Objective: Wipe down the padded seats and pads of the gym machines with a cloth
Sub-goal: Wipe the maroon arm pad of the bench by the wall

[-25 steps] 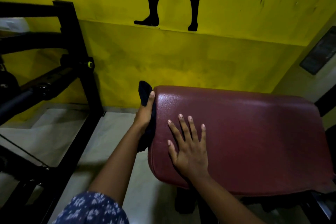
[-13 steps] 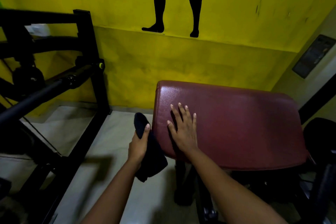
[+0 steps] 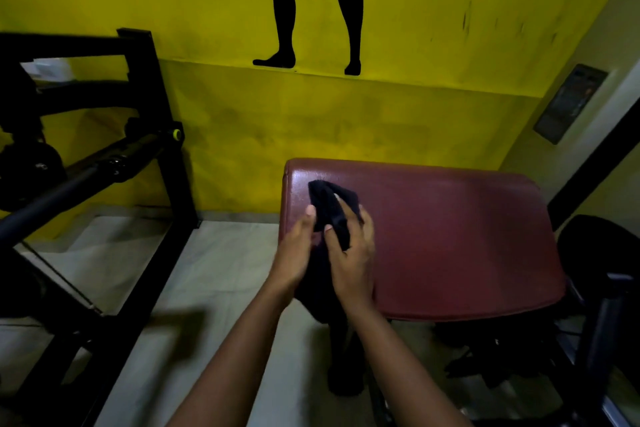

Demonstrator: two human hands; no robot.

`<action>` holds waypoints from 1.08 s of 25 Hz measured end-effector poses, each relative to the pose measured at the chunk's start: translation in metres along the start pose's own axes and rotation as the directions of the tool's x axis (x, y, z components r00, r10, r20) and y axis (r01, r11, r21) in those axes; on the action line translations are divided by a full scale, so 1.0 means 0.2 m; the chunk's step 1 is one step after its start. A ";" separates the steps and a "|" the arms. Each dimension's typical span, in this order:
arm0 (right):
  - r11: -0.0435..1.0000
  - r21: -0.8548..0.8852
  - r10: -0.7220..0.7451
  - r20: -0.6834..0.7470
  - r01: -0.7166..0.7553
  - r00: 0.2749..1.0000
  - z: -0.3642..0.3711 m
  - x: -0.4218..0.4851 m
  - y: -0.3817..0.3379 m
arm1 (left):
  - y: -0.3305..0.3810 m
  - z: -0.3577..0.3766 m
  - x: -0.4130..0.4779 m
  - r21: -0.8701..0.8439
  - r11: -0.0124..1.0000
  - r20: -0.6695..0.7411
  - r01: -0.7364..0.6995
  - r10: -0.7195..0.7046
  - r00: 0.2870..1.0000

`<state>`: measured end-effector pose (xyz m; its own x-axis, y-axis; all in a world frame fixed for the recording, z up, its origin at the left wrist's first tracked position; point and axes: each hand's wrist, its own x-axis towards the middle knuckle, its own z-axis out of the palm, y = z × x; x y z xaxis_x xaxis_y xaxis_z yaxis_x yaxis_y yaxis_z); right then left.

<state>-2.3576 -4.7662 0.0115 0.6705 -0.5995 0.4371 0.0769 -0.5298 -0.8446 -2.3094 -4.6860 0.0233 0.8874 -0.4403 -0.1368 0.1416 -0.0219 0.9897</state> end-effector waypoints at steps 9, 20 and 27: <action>0.501 -0.727 -0.331 0.340 0.469 0.880 0.25 0.14 0.35 | -0.22 0.02 0.38 0.064 0.994 -0.432 0.091 -0.055 0.900; 0.574 -0.790 -0.261 0.072 0.215 0.963 0.03 0.58 0.41 | -0.29 0.07 0.40 0.447 0.892 -0.540 0.071 0.206 0.816; 0.421 -0.770 -0.424 0.300 0.479 0.855 0.18 0.43 0.38 | -0.27 0.05 0.34 0.369 0.925 -0.409 -0.091 0.250 0.878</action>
<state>-2.2671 -4.8370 -0.0268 0.7617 -0.1079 0.6389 -0.2144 -0.9724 0.0914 -2.2603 -4.7236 -0.0398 0.9937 -0.0250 0.1096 -0.1119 -0.3117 0.9436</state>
